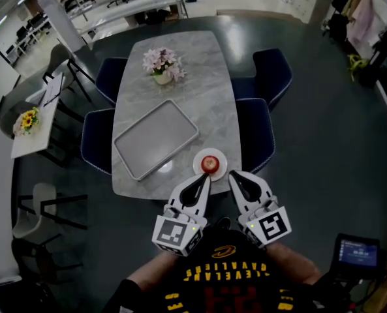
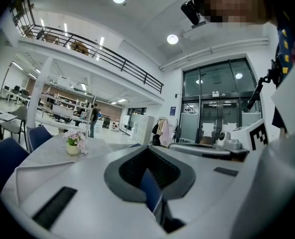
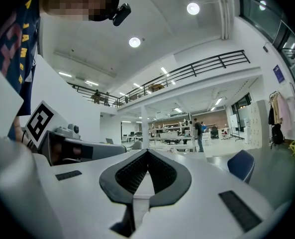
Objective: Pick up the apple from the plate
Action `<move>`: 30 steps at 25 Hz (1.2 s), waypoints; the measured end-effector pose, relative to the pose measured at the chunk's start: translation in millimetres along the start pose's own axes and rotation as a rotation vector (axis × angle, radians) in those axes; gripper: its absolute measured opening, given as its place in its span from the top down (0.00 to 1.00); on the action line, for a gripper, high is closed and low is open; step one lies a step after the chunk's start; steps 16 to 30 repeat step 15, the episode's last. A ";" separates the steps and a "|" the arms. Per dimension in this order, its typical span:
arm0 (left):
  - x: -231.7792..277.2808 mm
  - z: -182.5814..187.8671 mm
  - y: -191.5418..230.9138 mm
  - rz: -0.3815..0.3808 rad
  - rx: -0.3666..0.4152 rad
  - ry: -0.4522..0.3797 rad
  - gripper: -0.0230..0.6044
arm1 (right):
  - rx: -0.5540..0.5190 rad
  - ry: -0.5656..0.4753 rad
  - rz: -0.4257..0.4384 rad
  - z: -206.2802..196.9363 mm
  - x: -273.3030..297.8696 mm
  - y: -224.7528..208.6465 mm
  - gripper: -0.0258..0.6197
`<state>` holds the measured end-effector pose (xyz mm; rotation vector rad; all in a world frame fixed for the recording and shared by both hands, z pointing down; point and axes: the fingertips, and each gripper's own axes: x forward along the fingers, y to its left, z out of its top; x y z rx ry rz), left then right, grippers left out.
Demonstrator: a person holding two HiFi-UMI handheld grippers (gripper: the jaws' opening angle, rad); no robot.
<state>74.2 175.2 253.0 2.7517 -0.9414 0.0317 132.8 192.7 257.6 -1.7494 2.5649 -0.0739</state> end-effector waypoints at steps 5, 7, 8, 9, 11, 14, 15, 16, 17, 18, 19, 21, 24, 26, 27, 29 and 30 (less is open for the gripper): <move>-2.5 7.3 -6.6 0.001 0.026 -0.032 0.96 | -0.008 -0.008 -0.005 4.7 -7.1 -0.9 0.95; -4.2 6.9 -8.6 -0.006 0.057 -0.045 0.96 | -0.007 -0.014 -0.006 6.8 -9.5 -0.8 0.95; -4.6 8.2 -10.9 -0.011 0.064 -0.047 0.96 | -0.008 -0.019 -0.006 8.0 -10.4 -0.9 0.95; -4.4 11.6 -13.7 -0.015 0.063 -0.050 0.96 | -0.010 -0.025 -0.006 9.2 -11.3 -1.1 0.95; -3.6 20.4 -17.8 -0.015 0.059 -0.059 0.96 | -0.014 -0.034 -0.007 11.4 -12.8 -1.6 0.95; -4.7 25.7 -21.0 -0.013 0.061 -0.067 0.96 | -0.015 -0.037 -0.008 14.1 -15.4 -1.7 0.95; -5.3 26.6 -21.9 -0.012 0.061 -0.067 0.96 | -0.014 -0.038 -0.008 15.0 -16.4 -1.7 0.95; -5.3 26.6 -21.9 -0.012 0.061 -0.067 0.96 | -0.014 -0.038 -0.008 15.0 -16.4 -1.7 0.95; -5.3 26.6 -21.9 -0.012 0.061 -0.067 0.96 | -0.014 -0.038 -0.008 15.0 -16.4 -1.7 0.95; -5.3 26.6 -21.9 -0.012 0.061 -0.067 0.96 | -0.014 -0.038 -0.008 15.0 -16.4 -1.7 0.95; -5.3 26.6 -21.9 -0.012 0.061 -0.067 0.96 | -0.014 -0.038 -0.008 15.0 -16.4 -1.7 0.95; -5.3 26.6 -21.9 -0.012 0.061 -0.067 0.96 | -0.014 -0.038 -0.008 15.0 -16.4 -1.7 0.95; -5.3 26.6 -21.9 -0.012 0.061 -0.067 0.96 | -0.014 -0.038 -0.008 15.0 -16.4 -1.7 0.95; -5.3 26.6 -21.9 -0.012 0.061 -0.067 0.96 | -0.014 -0.038 -0.008 15.0 -16.4 -1.7 0.95; -5.3 26.6 -21.9 -0.012 0.061 -0.067 0.96 | -0.014 -0.038 -0.008 15.0 -16.4 -1.7 0.95; -5.3 26.6 -21.9 -0.012 0.061 -0.067 0.96 | -0.014 -0.038 -0.008 15.0 -16.4 -1.7 0.95; -5.3 26.6 -21.9 -0.012 0.061 -0.067 0.96 | -0.014 -0.038 -0.008 15.0 -16.4 -1.7 0.95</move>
